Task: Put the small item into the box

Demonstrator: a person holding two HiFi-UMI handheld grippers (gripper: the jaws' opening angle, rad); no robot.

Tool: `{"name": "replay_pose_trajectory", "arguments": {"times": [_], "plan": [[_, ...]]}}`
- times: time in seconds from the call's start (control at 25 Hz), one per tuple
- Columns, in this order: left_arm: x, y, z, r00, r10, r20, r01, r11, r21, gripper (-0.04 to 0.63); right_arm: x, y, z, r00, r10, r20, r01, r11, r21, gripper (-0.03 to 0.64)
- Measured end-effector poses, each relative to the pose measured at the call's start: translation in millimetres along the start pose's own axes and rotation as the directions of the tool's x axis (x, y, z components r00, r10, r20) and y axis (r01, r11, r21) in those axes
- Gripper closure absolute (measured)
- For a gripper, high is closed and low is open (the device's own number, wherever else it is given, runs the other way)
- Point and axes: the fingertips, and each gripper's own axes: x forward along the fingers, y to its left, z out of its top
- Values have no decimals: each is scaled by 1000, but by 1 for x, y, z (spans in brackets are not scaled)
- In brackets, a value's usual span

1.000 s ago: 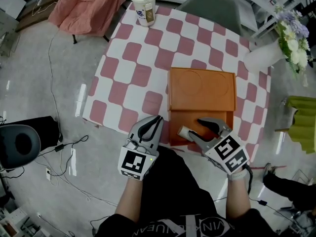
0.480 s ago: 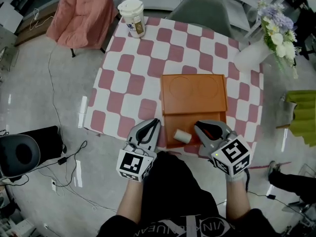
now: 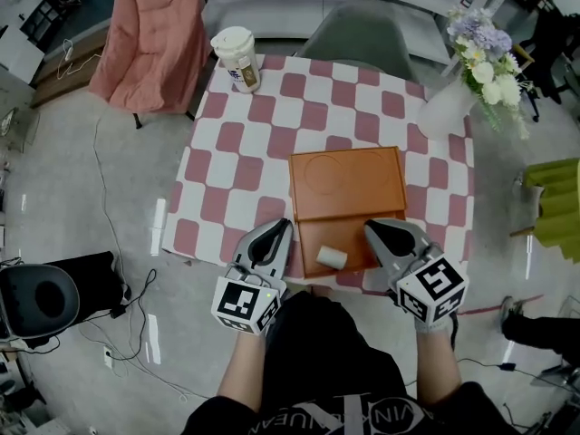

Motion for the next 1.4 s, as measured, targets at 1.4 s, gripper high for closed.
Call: {"name": "replay_pose_trajectory", "arguments": {"times": [1.4], "plan": [[-11,-6,102,988,-23,150,12,997,70,580,-36,5,93,966,-37,257,52,997,-52,611]]}}
